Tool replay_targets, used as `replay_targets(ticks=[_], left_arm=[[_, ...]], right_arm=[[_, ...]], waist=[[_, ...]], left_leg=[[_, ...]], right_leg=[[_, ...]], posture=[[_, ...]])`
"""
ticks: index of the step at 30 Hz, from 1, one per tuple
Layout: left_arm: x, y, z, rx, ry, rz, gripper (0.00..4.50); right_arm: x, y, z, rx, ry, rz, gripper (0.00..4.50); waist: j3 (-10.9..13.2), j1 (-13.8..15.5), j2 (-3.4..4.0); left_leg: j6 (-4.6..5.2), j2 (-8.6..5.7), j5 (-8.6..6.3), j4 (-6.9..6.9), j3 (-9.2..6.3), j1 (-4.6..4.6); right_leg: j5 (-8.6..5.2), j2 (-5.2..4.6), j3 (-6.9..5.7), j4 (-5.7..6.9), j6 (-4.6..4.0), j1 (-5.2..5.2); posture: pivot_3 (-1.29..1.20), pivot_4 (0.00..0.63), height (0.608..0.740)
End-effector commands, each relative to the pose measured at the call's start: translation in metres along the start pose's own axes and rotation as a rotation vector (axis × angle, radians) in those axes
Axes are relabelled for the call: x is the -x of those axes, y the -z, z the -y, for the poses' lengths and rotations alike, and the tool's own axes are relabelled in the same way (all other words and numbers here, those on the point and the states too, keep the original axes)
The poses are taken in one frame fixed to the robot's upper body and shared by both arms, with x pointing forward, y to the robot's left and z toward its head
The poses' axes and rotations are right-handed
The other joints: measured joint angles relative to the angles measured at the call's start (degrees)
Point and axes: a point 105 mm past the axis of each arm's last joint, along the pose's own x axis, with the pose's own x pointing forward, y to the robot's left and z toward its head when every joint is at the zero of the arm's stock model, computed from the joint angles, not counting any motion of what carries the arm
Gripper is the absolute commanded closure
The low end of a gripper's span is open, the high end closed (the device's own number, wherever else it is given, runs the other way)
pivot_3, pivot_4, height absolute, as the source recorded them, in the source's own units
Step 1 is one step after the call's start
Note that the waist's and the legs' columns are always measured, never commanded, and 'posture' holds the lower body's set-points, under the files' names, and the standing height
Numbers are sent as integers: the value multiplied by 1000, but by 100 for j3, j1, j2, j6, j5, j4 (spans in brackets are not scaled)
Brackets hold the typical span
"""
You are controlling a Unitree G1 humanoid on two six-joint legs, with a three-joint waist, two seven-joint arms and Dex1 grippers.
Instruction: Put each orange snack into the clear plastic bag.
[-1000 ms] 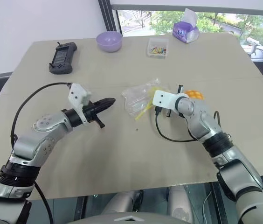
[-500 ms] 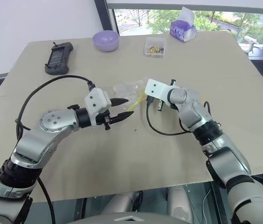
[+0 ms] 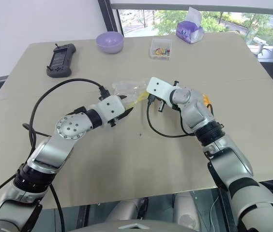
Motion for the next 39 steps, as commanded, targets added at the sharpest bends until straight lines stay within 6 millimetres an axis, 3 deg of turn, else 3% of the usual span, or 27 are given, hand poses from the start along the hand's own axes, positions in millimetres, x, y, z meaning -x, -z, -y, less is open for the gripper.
replay_targets(ticks=[1, 6, 9, 12, 20, 22, 23, 26, 34, 37, 39], left_arm=[[0, -4, -1, -39, -33, 24, 2120], [-2, -5, 5, -69, -35, 45, 2120], [-3, -6, 6, -87, -30, 55, 2942], [-6, -4, 6, -103, -34, 57, 4355], [-8, 1, -8, -107, -65, 60, 4466], [-7, -1, -15, -72, -73, 78, 4500], [-6, -2, -19, -27, -69, 92, 4500], [-5, -2, -24, 36, -48, 115, 4500], [-5, 5, -25, 129, -4, 139, 4500], [-2, 7, -22, 200, 22, 153, 4500], [1, 7, -22, 267, 27, 163, 4500]], right_arm=[[6, -19, 16, 17, 49, 56, 4500], [6, -20, 16, 16, 56, 58, 4500], [6, -19, 18, 16, 68, 58, 4500], [6, -19, 19, 17, 76, 58, 4500], [12, -24, 28, 52, 125, 96, 4500], [14, -25, 31, 37, 143, 115, 3600], [15, -24, 32, 40, 158, 122, 3440], [22, -25, 33, 18, 197, 168, 2238], [66, -26, 10, -167, 171, 296, 2238], [75, -28, 5, -270, 165, 325, 3089], [79, -30, 3, -334, 165, 347, 3921]], waist=[[0, -3, 0], [0, -1, 0], [0, 0, 0], [-1, 0, 0], [-1, -3, 1], [-1, -5, 1], [-1, -6, 1], [-2, -2, 1], [-2, 6, 1], [-3, -9, 1], [-3, -7, 2]], left_leg=[[0, 0, 0, 2, 0, 0], [0, -1, 0, 19, 1, 0], [-1, -2, 0, 47, 0, -12], [-1, -6, 0, 74, 1, -42], [-1, -6, 0, 80, 2, -47], [-1, -6, 0, 81, 2, -48], [-1, -6, 0, 80, 2, -48], [-1, -6, 0, 82, 1, -49], [-1, -6, 0, 85, -1, -54], [-1, -6, 0, 90, 3, -52], [-1, -4, 0, 91, 4, -48]], right_leg=[[0, 0, 0, 3, 0, 0], [0, 0, 2, 21, 0, -1], [0, 0, 1, 39, 0, -6], [5, -2, 4, 66, 0, -34], [11, 0, 4, 69, -3, -39], [11, 0, 4, 68, -3, -40], [11, -1, 4, 68, -3, -40], [11, -1, 3, 69, -3, -40], [11, -2, 1, 67, -2, -40], [14, -1, 7, 73, 1, -40], [16, 1, 8, 77, -1, -39]], posture=[[0, 150, 740], [0, 150, 740], [0, 150, 740], [0, 150, 740], [0, 150, 740], [0, 150, 740], [0, 150, 740], [0, 150, 740], [0, 150, 740], [0, 150, 740], [0, 150, 740]])
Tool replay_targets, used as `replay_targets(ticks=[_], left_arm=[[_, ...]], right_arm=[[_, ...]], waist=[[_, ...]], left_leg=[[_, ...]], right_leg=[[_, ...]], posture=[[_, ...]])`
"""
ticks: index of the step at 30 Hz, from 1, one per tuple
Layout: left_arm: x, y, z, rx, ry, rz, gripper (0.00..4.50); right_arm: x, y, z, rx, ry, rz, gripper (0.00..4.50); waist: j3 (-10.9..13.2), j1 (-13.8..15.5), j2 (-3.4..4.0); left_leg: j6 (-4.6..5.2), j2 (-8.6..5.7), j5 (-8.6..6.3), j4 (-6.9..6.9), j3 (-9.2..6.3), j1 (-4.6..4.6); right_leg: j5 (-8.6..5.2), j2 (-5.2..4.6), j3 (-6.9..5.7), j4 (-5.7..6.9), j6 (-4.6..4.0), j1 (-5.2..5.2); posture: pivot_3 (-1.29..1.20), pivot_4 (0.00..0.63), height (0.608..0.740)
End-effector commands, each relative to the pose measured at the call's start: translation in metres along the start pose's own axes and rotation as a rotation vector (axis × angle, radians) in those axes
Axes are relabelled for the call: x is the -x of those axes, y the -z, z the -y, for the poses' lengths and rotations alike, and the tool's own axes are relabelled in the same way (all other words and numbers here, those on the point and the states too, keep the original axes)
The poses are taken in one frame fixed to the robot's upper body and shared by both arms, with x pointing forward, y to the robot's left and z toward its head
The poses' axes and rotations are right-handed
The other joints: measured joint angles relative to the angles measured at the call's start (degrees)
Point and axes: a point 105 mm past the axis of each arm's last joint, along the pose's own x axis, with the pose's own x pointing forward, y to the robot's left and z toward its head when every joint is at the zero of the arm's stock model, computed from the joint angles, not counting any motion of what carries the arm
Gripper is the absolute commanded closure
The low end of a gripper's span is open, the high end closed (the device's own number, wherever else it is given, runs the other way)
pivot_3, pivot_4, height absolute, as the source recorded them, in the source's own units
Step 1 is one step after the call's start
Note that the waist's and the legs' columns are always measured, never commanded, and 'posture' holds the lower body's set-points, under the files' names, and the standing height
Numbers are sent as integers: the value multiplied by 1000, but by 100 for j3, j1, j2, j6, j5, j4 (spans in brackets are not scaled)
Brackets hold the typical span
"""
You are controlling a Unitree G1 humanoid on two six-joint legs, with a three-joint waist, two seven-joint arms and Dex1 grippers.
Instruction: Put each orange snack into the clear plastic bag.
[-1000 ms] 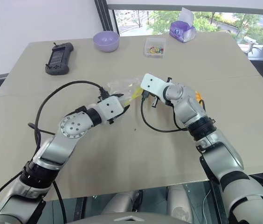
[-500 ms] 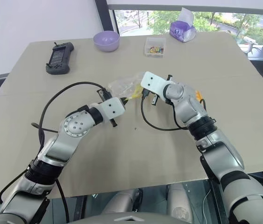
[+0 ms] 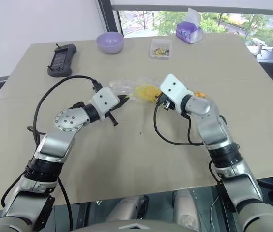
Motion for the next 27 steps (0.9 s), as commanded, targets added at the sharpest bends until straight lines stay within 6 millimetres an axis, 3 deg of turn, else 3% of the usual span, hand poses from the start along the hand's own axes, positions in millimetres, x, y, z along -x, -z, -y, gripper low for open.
replay_targets(ticks=[1, 11, 15, 18, 21, 23, 25, 27], left_arm=[[9, -9, -5, 124, -1, 63, 4500], [28, -50, -24, 716, 111, 282, 4500], [33, -38, -4, 640, 156, 191, 4500], [34, -36, -1, 641, 153, 180, 4500], [36, -31, 3, 610, 146, 152, 4500], [35, -26, 3, 565, 127, 130, 4500], [36, -22, 2, 516, 104, 116, 4500], [37, -18, 1, 474, 85, 104, 4500]], right_arm=[[10, -19, 2, -88, 35, 77, 4475], [11, -21, 10, -100, 94, 76, 4475], [-1, -19, 11, -110, 106, 83, 4475], [-3, -26, 12, -130, 99, 120, 4475], [3, -39, 5, -191, 9, 188, 4475], [16, -34, -11, -173, -106, 183, 4475], [23, -25, -12, -147, -114, 163, 4475], [29, -18, 4, -138, -39, 146, 4475]], waist=[[0, 5, 0], [-1, 20, -1], [-1, -24, 0], [-1, 13, 0], [-1, 25, 0], [-1, 34, 0], [-1, 59, 0], [-1, 50, 0]], left_leg=[[0, 0, 0, 1, 0, 0], [0, -1, 0, 29, -5, -9], [0, 0, 0, 31, 5, -4], [0, 0, 0, 30, 9, -1], [0, 0, 0, 35, 6, -3], [0, 0, 0, 35, 6, -4], [0, -1, 0, 34, 1, -5], [1, -1, -1, 34, 2, -5]], right_leg=[[0, 0, 0, 2, 0, 0], [4, 1, -5, 6, 4, 2], [6, 1, 5, 9, 4, 3], [8, 4, 8, 12, 1, 3], [11, 4, 6, 12, 0, 4], [12, 3, 6, 6, 1, 6], [13, 3, 1, -3, 2, 10], [14, 3, 1, -9, 4, 12]], posture=[[0, 150, 740], [0, 150, 740], [0, 150, 740], [0, 150, 740], [0, 150, 740], [0, 150, 740], [0, 150, 740], [0, 150, 740]])
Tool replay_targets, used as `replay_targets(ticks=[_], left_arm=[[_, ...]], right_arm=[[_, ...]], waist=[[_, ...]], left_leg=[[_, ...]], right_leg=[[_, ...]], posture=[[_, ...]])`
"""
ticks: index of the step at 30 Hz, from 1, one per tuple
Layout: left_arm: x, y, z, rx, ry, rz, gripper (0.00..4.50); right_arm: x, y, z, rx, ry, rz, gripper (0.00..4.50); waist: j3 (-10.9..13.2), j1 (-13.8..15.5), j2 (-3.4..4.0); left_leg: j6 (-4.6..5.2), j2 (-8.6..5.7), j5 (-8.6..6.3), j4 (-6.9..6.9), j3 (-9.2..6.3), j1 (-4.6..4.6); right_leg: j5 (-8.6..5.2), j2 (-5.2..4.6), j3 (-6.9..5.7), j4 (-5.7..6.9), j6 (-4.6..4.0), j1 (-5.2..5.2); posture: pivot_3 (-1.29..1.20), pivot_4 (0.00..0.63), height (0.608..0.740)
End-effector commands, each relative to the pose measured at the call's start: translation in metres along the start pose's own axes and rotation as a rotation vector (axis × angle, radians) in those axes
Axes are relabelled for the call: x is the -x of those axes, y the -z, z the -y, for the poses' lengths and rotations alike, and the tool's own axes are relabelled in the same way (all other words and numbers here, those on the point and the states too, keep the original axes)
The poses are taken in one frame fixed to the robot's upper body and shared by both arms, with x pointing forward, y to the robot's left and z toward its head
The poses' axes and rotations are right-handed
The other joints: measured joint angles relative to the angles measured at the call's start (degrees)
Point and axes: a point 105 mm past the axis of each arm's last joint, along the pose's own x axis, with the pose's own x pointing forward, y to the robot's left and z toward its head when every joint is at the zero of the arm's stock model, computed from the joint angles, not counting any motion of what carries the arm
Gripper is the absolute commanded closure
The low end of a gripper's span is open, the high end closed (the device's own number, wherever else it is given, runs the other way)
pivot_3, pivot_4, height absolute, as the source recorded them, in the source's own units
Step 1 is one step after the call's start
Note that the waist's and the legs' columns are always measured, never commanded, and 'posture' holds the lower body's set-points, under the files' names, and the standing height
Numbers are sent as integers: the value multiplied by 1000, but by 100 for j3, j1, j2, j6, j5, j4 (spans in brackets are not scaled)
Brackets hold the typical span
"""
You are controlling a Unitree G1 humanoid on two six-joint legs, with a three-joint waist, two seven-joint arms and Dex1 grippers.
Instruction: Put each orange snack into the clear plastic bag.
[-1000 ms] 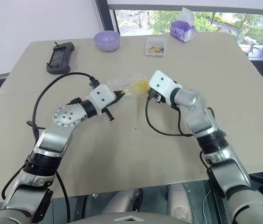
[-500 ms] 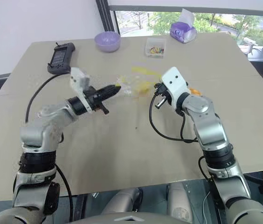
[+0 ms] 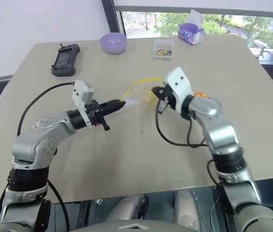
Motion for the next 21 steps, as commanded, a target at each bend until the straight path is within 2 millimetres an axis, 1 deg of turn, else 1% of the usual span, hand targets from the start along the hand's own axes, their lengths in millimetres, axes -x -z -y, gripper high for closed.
replay_targets(ticks=[1, 2, 4, 5, 6, 7, 8, 12, 15, 16, 17, 18, 19, 20, 21], left_arm=[[3, -8, -2, -130, -24, 19, 4500], [3, -7, -3, -143, -29, 19, 4500], [3, -6, -3, -203, -22, 5, 4500], [3, -4, -3, -238, -18, -5, 4500], [3, -2, -2, -272, -11, -16, 4500], [3, 0, -1, -297, -2, -25, 4500], [3, 2, 0, -312, 4, -28, 4500], [2, 5, 2, -333, 11, -28, 4500], [1, 7, 4, -354, 17, -28, 4500], [1, 7, 4, -362, 19, -28, 4500], [0, 7, 4, -364, 19, -28, 4500], [0, 7, 5, -367, 20, -27, 4500], [0, 7, 5, -372, 21, -27, 4500], [-1, 6, 6, -381, 24, -29, 4500], [-1, 6, 6, -386, 26, -29, 4500]], right_arm=[[17, -7, 22, 52, 91, 29, 4475], [19, -4, 26, 60, 102, 18, 4475], [25, 6, 32, 104, 131, -22, 3963], [28, 7, 36, 116, 162, -21, 3641], [30, 6, 40, 119, 195, -15, 3106], [32, 3, 41, 103, 207, 3, 2795], [33, -1, 38, 71, 191, 29, 2309], [38, -4, 27, 33, 148, 50, 2309], [31, -9, 18, 16, 120, 74, 2309], [28, -11, 14, 13, 110, 80, 2820], [26, -12, 12, 11, 102, 83, 3062], [24, -11, 10, 12, 95, 80, 3591], [23, -10, 8, 19, 89, 76, 3982], [22, -8, 7, 24, 86, 70, 4466], [21, -8, 6, 32, 82, 65, 4466]], waist=[[1, -11, 2], [1, -11, 2], [1, -7, 2], [1, -4, 2], [1, -4, 2], [1, -8, 2], [1, -14, 2], [1, -4, 2], [1, 4, 2], [1, 2, 2], [1, 2, 2], [1, 1, 2], [1, 1, 2], [1, 2, 2], [1, 4, 2]], left_leg=[[0, 0, 0, 0, 1, 0], [0, 1, 0, 0, 4, 1], [0, 3, 0, 0, 4, 3], [0, 4, 0, 0, 5, 4], [0, 5, 0, 0, 6, 4], [0, 5, 0, 0, 6, 4], [0, 5, 0, -1, 9, 4], [0, 5, 0, -2, 15, 2], [0, 5, 0, -2, 15, 2], [0, 5, 0, -2, 15, 3], [0, 6, 0, -2, 15, 3], [0, 6, 0, -2, 15, 4], [0, 6, 0, -2, 15, 3], [0, 6, 0, -2, 15, 3], [0, 6, 0, -2, 15, 3]], right_leg=[[2, 0, 1, 2, 1, -2], [4, 1, 3, 5, -1, -3], [7, 3, 3, 6, -3, -2], [8, 4, 4, 6, -3, -2], [8, 5, 4, 6, -3, -2], [8, 5, 4, 6, -3, -2], [8, 6, 7, 6, -3, -3], [9, 5, 15, 2, -1, -5], [10, 5, 15, 2, 0, -4], [10, 6, 15, 3, 1, -5], [10, 6, 15, 3, 1, -5], [10, 6, 15, 4, 1, -4], [10, 6, 15, 4, 1, -4], [10, 6, 15, 3, 1, -5], [10, 6, 15, 3, 1, -5]], posture=[[0, 150, 740], [0, 150, 740], [0, 150, 740], [0, 150, 740], [0, 150, 740], [0, 150, 740], [0, 150, 740], [0, 150, 740], [0, 150, 740], [0, 150, 740], [0, 150, 740], [0, 150, 740], [0, 150, 740], [0, 150, 740], [0, 150, 740]])
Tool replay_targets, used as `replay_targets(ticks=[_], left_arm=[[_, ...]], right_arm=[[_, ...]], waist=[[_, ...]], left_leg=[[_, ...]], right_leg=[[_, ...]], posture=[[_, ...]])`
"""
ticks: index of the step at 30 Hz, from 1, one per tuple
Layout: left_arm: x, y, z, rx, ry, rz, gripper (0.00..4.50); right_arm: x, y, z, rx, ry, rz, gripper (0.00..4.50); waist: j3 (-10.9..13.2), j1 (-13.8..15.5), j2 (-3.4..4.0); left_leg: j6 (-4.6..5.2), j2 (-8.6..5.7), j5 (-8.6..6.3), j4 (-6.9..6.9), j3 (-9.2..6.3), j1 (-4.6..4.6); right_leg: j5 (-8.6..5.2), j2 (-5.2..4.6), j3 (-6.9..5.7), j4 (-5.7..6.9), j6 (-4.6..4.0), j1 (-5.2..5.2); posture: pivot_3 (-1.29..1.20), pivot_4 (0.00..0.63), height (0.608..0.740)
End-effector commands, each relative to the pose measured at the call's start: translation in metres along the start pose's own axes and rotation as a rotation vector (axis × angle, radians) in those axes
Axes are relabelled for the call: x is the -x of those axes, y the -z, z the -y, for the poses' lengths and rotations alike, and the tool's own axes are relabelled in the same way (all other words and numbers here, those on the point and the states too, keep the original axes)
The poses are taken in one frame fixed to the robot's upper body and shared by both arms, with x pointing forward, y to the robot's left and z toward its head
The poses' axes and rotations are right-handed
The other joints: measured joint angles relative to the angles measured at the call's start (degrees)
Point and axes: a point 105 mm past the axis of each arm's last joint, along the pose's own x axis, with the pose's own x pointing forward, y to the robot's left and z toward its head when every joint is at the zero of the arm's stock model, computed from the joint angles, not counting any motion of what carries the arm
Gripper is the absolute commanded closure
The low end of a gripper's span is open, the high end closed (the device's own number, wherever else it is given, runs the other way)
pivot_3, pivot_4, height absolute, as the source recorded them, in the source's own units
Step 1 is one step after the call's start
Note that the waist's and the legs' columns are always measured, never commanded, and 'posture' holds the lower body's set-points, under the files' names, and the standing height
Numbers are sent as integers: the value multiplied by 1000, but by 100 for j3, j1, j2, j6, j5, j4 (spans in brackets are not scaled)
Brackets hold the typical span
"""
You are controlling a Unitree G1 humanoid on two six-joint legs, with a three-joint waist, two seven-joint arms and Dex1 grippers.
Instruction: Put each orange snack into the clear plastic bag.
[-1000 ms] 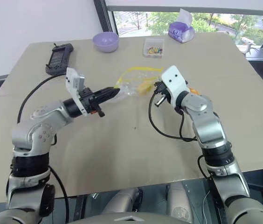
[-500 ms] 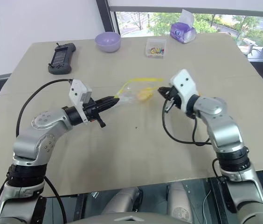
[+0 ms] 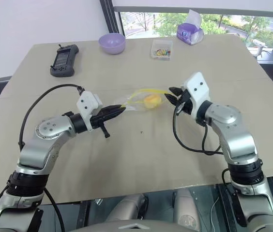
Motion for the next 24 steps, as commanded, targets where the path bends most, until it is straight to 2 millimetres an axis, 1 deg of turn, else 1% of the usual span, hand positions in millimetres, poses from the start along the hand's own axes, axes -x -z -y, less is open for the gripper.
replay_targets(ticks=[1, 5, 11, 14, 15, 17, 18, 19, 21, 23, 24], left_arm=[[0, -7, 1, -49, 6, 20, 4500], [-2, -10, 5, -62, 14, 32, 4500], [-4, -9, 15, -115, 56, 24, 4500], [-2, -5, 17, -142, 63, 10, 4500], [-1, -3, 17, -153, 63, 1, 4500], [3, 5, 19, -186, 73, -28, 4500], [4, 8, 20, -201, 81, -41, 4500], [5, 12, 22, -214, 89, -51, 4500], [7, 14, 23, -225, 95, -59, 4500], [8, 16, 22, -233, 96, -65, 4500], [8, 17, 22, -235, 96, -66, 4500]], right_arm=[[-3, -12, -5, 52, -6, 36, 4466], [-22, -2, -15, 59, -20, -1, 4466], [-52, 23, -6, 5, 41, -57, 4466], [-58, 34, 0, -20, 91, -85, 4466], [-59, 36, 0, -22, 108, -83, 4466], [-59, 34, 8, -41, 232, -37, 4466], [-59, 32, 11, -69, 292, -2, 4466], [-60, 32, 10, -121, 317, 19, 4466], [-65, 34, 1, -168, 304, 33, 4466], [-68, 34, -6, -171, 290, 42, 4466], [-70, 34, -7, -79, 289, 35, 4466]], waist=[[0, 2, 0], [0, -14, 0], [0, -21, 0], [0, -25, 0], [0, -29, 0], [0, -43, 0], [0, -49, 1], [-1, -50, 2], [-1, -50, 3], [-1, -47, 3], [-1, -48, 3]], left_leg=[[0, 0, 0, 0, 0, -1], [0, 0, 0, 0, 0, 1], [0, 1, 0, 1, 4, 3], [0, 1, 0, -1, 3, 1], [0, 1, 0, -1, 3, 1], [0, 1, 0, -2, 3, 1], [0, 1, 0, -4, 4, 2], [0, 3, 0, -5, 5, 3], [0, 6, 0, -11, 9, 7], [0, 7, 0, -12, 10, 7], [0, 7, 0, -11, 12, 7]], right_leg=[[0, 0, 0, 0, 0, 0], [0, 1, 0, 1, 0, 0], [2, 2, 2, 1, -1, 0], [2, 3, 2, -3, -1, -1], [2, 3, 1, -3, -1, -1], [2, 3, 2, -2, -1, -2], [2, 5, 4, -2, -1, -3], [2, 7, 6, -1, -1, -4], [2, 11, 10, 0, -1, -6], [3, 13, 11, 1, -2, -6], [3, 13, 13, 0, -2, -5]], posture=[[0, 150, 740], [0, 150, 740], [0, 150, 740], [0, 150, 740], [0, 150, 740], [0, 150, 740], [0, 150, 740], [0, 150, 740], [0, 150, 740], [0, 150, 740], [0, 150, 740]])
